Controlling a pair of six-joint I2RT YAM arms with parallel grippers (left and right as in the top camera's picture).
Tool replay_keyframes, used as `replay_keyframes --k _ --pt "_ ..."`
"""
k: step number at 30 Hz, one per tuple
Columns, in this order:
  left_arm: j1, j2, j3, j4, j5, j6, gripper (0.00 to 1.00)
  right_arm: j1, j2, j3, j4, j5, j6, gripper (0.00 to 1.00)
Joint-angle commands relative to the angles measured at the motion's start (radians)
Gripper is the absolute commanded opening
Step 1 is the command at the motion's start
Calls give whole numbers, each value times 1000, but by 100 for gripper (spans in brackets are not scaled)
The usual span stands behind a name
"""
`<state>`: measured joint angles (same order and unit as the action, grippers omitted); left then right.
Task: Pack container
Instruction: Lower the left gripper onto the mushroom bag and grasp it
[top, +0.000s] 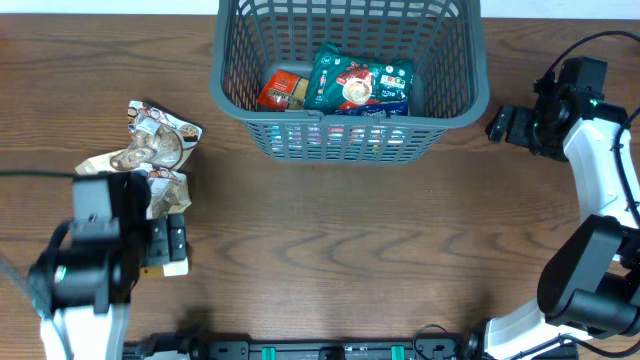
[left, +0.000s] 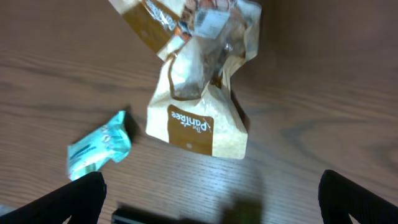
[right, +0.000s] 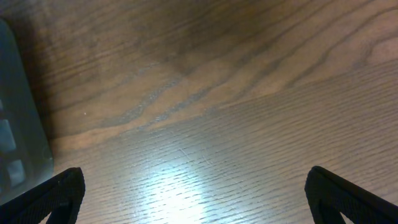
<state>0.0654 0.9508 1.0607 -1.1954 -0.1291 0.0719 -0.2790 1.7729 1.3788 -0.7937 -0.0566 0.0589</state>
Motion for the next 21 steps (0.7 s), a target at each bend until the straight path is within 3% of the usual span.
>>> replay_keyframes --k 1,13,21 --pt "32 122 -34 54 6 10 99 6 -12 -4 2 -8 -23 99" --pt "87 513 -34 258 6 63 99 5 -12 -4 5 -8 -31 99" --pt "87 598 -117 422 25 101 99 5 -12 -4 1 -8 -31 99"
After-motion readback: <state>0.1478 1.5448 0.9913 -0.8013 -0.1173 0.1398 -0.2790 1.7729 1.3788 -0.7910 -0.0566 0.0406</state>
